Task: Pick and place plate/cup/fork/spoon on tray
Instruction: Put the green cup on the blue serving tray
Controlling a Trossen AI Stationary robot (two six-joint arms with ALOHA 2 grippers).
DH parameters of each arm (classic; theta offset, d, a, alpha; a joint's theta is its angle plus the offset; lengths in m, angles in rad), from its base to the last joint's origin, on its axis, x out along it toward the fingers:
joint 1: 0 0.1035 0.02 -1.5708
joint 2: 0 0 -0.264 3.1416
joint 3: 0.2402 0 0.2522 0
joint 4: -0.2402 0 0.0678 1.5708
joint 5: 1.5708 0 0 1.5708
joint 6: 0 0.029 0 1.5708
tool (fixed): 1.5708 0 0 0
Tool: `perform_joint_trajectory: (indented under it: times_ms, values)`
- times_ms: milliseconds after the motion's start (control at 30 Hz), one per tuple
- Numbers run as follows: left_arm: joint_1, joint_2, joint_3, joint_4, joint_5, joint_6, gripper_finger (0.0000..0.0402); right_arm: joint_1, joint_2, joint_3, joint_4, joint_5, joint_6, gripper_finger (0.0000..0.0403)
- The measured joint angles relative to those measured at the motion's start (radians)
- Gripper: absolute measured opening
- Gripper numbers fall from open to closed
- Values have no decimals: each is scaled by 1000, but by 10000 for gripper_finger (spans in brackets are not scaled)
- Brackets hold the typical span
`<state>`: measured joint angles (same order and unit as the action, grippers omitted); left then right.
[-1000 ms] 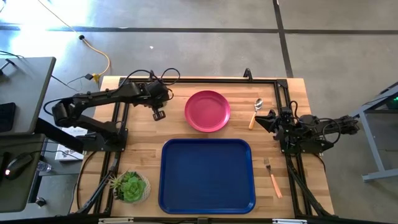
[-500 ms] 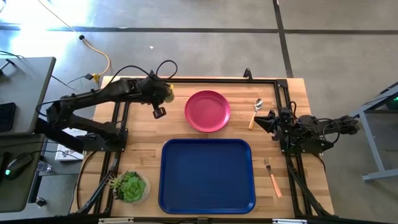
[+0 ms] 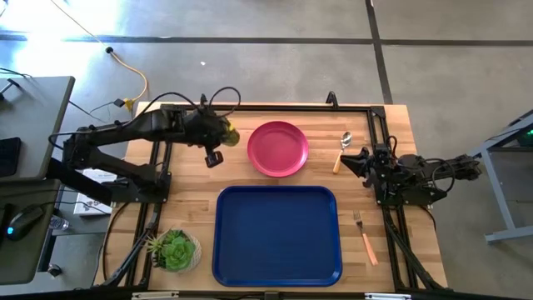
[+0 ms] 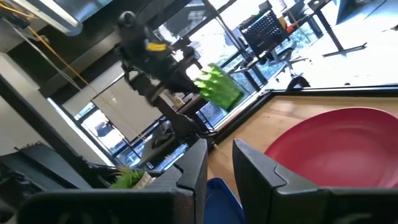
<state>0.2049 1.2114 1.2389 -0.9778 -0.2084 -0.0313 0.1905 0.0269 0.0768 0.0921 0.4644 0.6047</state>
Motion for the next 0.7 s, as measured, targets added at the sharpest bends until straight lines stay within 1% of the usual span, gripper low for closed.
perform_joint_trajectory:
  times_ms: [100,233,367,700]
  values:
    - [-54,0,2,0,19,-49,3,0,0,0,0,3,6,66]
    - [-125,0,2,-11,20,-106,3,0,0,0,0,3,8,66]
    - [-198,0,2,-17,20,-168,4,0,0,0,0,7,49,66]
    - [-382,20,3,-11,19,-278,4,0,0,0,0,7,51,66]
